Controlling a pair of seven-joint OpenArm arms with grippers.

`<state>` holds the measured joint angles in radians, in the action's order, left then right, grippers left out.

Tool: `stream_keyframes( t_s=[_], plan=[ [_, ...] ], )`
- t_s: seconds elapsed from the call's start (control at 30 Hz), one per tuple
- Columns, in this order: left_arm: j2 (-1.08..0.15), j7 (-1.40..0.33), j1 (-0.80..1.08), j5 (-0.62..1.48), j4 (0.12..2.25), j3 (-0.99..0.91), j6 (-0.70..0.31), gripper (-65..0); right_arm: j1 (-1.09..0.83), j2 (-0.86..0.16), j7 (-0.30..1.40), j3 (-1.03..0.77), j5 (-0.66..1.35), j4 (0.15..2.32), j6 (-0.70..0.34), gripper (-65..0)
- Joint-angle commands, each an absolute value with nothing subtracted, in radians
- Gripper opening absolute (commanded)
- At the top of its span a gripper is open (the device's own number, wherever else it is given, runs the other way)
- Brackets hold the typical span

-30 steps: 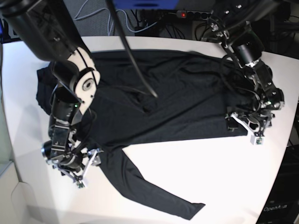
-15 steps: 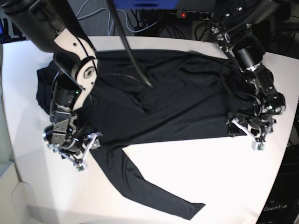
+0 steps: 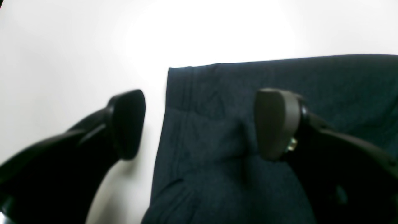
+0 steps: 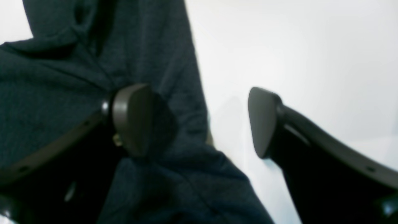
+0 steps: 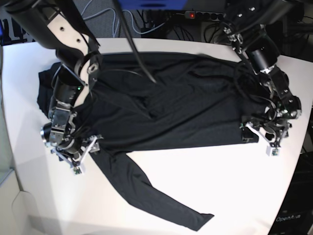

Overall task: Fold the T-shirt properly
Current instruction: 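Lower the folded edge onto the shirt near the hem with both grippers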

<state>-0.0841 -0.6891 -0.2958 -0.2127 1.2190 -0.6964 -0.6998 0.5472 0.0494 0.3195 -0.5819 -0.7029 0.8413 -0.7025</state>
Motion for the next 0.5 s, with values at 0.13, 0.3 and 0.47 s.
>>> stream_keyframes(
  t_s=[0.13, 0.3, 0.47],
  plan=[
    [-0.116, -0.667, -0.315, -0.194, 1.231, -0.697, -0.698, -12.8, 0.555, 0.047, 0.331, -0.578, -0.714, 0.851, -0.698, -19.0],
    [-0.119, -0.667, -0.317, -0.194, 1.231, -0.697, -0.698, -12.7, 0.55, 0.047, 0.328, -0.578, -0.714, 0.851, -0.698, -19.0],
    [-0.117, -0.664, -0.325, -0.194, 1.216, -0.697, -0.698, -12.6, 0.55, 0.047, 0.328, -0.578, -0.714, 0.849, -0.698, -19.0]
  ],
)
